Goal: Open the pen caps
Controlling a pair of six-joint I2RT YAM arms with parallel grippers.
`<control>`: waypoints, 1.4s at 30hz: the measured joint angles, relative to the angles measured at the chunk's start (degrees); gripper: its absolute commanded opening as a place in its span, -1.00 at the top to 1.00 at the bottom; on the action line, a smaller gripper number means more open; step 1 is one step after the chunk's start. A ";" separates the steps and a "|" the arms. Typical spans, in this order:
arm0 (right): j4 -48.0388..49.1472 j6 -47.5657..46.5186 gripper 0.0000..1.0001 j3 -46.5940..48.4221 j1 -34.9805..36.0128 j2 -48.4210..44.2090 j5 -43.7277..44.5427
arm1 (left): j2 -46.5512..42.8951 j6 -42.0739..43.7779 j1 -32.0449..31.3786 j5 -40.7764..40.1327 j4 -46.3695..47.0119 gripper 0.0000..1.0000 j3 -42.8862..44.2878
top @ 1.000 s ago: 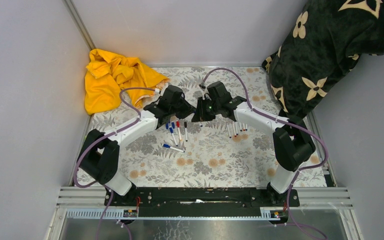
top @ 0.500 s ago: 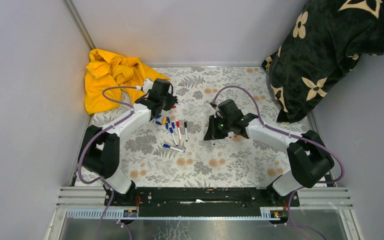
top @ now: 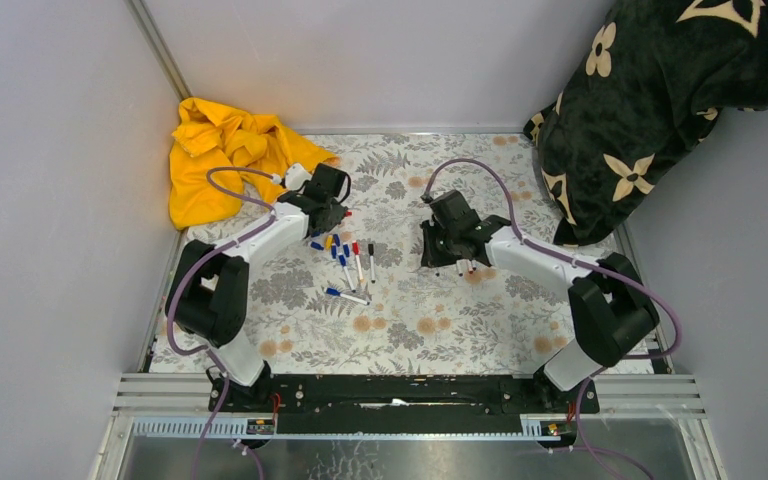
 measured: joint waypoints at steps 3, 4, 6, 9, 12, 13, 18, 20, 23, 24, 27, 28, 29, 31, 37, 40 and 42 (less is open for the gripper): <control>-0.26 -1.53 1.00 0.66 0.00 3.15 6.05 | 1.40 1.18 0.00 -1.75 -2.99 0.79 -0.02; -0.50 -1.88 1.00 0.94 -0.02 4.37 7.80 | 1.73 1.42 0.00 -2.19 -3.67 0.78 -0.04; -0.63 -2.49 1.00 1.42 -0.02 6.78 10.73 | 2.47 1.77 0.00 -3.08 -4.92 0.73 -0.22; -0.63 -2.73 1.00 1.68 -0.02 9.57 14.51 | 3.23 2.14 0.00 -4.11 -6.16 0.59 -0.74; -0.50 -2.82 0.95 1.73 -0.02 11.39 17.27 | 3.80 2.64 0.02 -4.87 -7.19 0.44 -0.98; -0.39 -2.82 0.92 1.73 -0.02 12.00 18.36 | 4.02 2.84 0.02 -5.11 -7.26 0.39 -0.98; 0.98 -2.86 0.66 2.14 -0.07 13.00 22.23 | 5.16 3.52 0.04 -5.66 -7.58 0.05 -1.11; 1.36 -2.84 0.58 2.14 -0.07 13.18 23.10 | 5.33 3.69 0.04 -5.84 -7.67 0.00 -1.27; 1.77 -2.86 0.44 2.14 -0.07 13.42 24.35 | 5.42 3.78 0.22 -6.01 -7.80 -0.07 -1.55; 1.79 -2.89 0.39 2.14 -0.07 13.44 24.59 | 5.42 3.78 0.33 -6.03 -7.80 -0.10 -1.70; 1.79 -3.17 0.25 2.14 -0.09 13.44 25.31 | 5.42 3.82 0.39 -6.05 -7.87 -0.17 -2.10; 1.79 -3.34 0.21 2.14 -0.09 13.44 25.49 | 5.40 3.82 0.42 -6.08 -7.87 -0.18 -2.14; 1.75 -3.69 0.18 2.21 -0.09 13.44 25.73 | 5.38 3.85 0.42 -6.08 -7.87 -0.20 -2.21; 1.57 -4.20 0.14 2.47 -0.13 13.44 25.73 | 5.05 3.85 0.44 -6.05 -7.87 -0.23 -2.23; -1.25 -5.90 0.06 4.94 -0.11 13.29 25.29 | 1.11 3.87 0.68 -6.03 -7.91 -0.30 -2.23; -2.43 -6.75 0.05 6.91 0.09 12.41 23.87 | -1.84 3.87 0.68 -5.99 -7.93 -0.33 -2.23; -3.54 -6.88 0.05 8.68 0.68 11.69 22.34 | -4.04 3.82 0.68 -5.95 -7.91 -0.33 -2.25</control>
